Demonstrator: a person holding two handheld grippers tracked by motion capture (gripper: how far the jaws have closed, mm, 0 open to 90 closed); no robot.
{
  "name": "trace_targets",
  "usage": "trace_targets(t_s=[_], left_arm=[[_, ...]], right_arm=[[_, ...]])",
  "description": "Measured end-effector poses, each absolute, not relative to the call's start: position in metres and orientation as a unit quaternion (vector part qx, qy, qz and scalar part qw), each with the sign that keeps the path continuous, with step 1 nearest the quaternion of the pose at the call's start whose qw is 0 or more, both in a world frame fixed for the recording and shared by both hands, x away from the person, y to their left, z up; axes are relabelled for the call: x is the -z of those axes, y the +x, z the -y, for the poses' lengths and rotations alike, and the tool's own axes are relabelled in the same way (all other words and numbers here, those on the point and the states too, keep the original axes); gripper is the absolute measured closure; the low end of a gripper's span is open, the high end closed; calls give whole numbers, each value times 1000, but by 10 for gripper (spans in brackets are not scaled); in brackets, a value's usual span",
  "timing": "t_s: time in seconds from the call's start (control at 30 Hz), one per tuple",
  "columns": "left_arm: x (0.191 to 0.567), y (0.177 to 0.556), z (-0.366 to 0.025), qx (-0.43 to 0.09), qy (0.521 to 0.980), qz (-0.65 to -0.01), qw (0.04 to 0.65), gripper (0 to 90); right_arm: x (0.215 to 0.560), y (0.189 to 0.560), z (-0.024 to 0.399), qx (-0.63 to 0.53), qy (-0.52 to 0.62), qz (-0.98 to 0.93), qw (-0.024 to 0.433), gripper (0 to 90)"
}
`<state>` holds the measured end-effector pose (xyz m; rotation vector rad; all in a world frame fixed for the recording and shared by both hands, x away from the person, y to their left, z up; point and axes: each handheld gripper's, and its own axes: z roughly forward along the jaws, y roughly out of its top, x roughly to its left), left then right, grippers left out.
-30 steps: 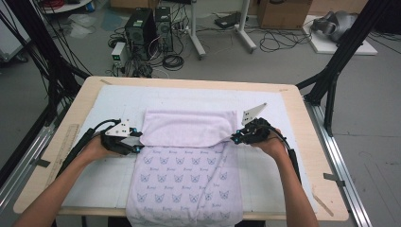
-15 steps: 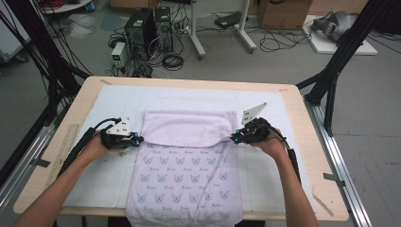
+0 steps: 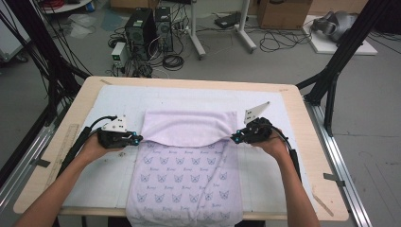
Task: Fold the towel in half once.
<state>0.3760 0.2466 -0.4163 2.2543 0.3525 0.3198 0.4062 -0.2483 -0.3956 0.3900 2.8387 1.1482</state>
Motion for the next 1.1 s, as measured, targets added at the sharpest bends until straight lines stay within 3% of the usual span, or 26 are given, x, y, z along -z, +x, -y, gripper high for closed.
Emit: trace_targets(t_s=[0.5,1.1], left_arm=[[397,334,-258,-102,862,-138,477,886],[406,289,-264,-72,859,-100,497,885]], right_arm=[[377,365,264,-417,86,-905,11,863],[385,319,270,-430,40,-902,-11,862]])
